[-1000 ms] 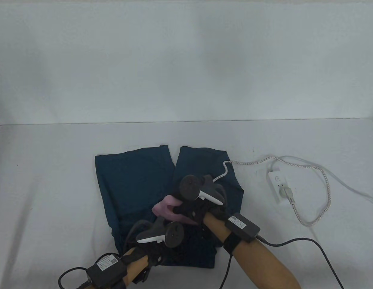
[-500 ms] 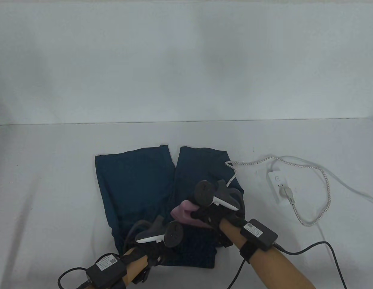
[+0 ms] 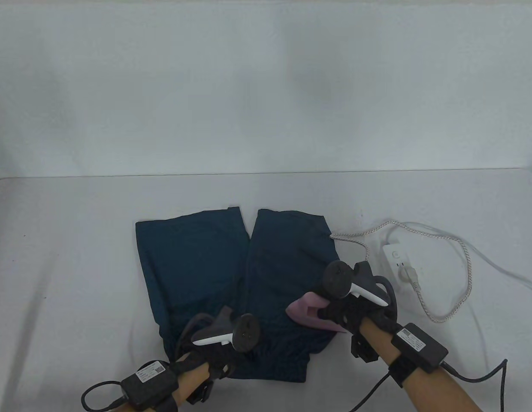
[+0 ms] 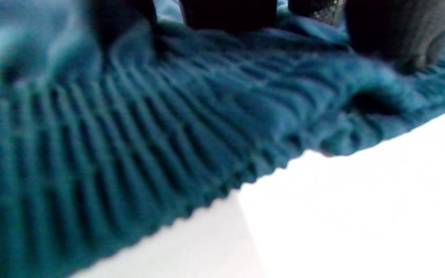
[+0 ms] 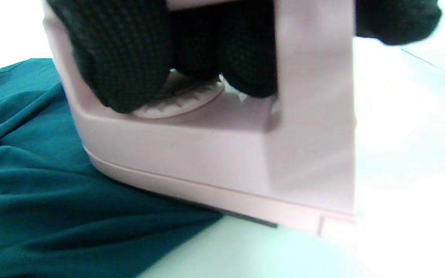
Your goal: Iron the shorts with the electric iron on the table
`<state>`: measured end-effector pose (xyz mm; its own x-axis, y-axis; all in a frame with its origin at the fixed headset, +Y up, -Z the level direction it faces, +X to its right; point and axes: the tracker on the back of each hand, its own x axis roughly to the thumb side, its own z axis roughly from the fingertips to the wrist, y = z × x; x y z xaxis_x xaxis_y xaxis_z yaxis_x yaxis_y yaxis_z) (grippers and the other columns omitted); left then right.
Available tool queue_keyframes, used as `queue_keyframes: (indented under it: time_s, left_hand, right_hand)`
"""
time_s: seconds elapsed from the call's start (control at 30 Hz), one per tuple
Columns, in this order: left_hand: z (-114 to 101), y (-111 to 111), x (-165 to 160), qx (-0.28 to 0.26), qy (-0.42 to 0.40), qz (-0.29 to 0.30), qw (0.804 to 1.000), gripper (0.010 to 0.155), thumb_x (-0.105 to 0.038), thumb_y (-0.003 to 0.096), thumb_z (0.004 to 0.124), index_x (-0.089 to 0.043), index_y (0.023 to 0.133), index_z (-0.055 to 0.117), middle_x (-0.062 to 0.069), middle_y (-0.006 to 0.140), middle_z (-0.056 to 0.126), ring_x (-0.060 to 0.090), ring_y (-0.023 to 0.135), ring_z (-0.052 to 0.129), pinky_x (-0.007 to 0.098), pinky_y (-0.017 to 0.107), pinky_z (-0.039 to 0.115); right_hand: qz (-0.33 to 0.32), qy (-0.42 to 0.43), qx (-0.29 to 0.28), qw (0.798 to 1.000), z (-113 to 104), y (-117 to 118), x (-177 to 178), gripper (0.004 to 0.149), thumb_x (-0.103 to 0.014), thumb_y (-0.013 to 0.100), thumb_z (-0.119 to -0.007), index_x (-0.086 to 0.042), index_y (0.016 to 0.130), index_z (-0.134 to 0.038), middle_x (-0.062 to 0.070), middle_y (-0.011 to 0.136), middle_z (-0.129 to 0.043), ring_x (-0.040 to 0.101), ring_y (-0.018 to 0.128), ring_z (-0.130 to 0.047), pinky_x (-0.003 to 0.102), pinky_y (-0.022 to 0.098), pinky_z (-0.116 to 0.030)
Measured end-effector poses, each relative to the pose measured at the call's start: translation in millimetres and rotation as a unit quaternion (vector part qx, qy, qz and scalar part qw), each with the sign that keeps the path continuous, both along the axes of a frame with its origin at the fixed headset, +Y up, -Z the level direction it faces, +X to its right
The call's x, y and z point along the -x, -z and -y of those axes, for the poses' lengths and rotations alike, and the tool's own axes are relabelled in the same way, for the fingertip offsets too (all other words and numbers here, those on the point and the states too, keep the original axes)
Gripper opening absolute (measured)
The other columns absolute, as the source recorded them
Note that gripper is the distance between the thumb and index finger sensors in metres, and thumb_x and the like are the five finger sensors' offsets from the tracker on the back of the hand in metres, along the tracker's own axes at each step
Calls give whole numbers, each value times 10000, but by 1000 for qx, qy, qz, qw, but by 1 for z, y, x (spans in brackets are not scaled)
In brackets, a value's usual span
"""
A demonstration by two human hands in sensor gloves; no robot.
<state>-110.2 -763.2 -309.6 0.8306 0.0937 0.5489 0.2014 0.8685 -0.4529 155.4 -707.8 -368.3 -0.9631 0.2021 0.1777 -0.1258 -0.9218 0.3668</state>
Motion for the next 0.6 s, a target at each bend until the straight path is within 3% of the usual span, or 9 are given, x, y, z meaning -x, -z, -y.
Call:
queue_keyframes:
  time_s: [0.17,0.3,0.47,0.6]
  left_hand:
    - [-13,6,-1,-18,-13,20,1000,708,-591,416,802,-428,1056,543,-42,1126,517,225,959,662,559,735,587]
    - [-23,22,-7,-70,-11,8,997,764,-603,400,809,-407,1069,497,-1,1118,389,210,921,656,520,699,619]
    - [-13,60,-26,-8,-40,-57,998,979,-643,373,805,-421,1096,184,10,1144,67,326,1071,372,569,774,446]
    - [0,89,-45,32,-63,-87,994,1045,-676,336,803,-453,1061,83,-26,1131,-56,362,1093,105,598,799,300]
  right_hand:
    - [11,14,3,1000,-10,7,-8,560,-416,384,-967,-391,897,-743,-120,712,-901,137,581,-951,528,407,-798]
    - [24,46,-25,998,-41,24,-4,553,-409,380,-971,-388,885,-748,-121,715,-900,142,594,-946,545,432,-788]
    - [19,109,-44,993,-77,53,18,578,-394,363,-993,-395,886,-747,-122,728,-894,156,613,-938,560,461,-773]
    - [26,133,-59,989,-98,75,46,582,-383,367,-993,-396,890,-740,-117,740,-887,161,635,-928,571,488,-754]
